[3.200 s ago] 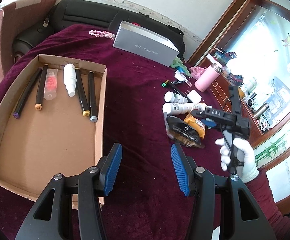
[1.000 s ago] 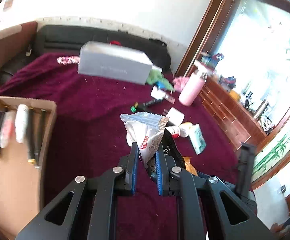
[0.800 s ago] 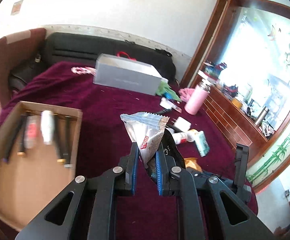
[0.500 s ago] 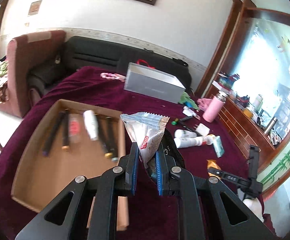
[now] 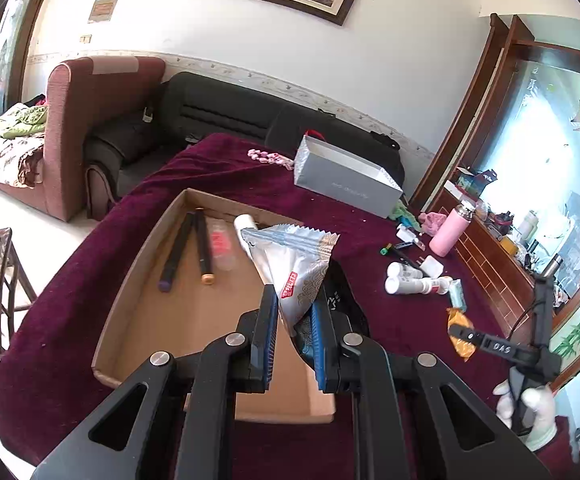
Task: Organize objects
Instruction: 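Lift the yellow packet with the right tool while the left tool carries the black bag toward the tray, then lower the yellow packet and black bag into the tray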
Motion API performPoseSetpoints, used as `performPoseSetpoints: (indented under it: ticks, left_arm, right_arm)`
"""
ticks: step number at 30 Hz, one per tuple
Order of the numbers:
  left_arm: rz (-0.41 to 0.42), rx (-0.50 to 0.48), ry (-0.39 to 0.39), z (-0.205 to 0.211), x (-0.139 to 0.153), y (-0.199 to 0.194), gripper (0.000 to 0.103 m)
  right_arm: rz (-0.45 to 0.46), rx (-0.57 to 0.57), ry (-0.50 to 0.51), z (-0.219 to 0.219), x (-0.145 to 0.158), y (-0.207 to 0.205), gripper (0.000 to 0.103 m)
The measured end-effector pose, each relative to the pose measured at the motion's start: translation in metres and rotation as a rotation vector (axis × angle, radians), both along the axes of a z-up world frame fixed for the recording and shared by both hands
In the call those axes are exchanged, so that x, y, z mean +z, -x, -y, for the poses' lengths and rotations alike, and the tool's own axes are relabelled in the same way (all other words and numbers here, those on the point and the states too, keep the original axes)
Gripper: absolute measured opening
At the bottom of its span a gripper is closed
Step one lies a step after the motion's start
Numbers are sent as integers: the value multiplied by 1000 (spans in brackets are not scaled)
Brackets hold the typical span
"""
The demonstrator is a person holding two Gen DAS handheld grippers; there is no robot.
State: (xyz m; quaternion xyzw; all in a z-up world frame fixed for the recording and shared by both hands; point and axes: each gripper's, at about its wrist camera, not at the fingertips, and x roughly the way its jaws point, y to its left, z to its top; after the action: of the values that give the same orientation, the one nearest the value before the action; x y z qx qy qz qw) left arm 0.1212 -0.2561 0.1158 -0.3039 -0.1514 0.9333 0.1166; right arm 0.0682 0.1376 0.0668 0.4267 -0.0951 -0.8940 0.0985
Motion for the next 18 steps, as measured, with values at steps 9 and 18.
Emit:
performPoseSetpoints:
  ticks: [9,18]
  left_arm:
    - [39,11,74,20,-5,5,13]
    - [145,-36,252,37,-19,47,13]
  right_arm:
    - [-24,170,6,72,27,2,45]
    - [57,320,57,162,20,31,45]
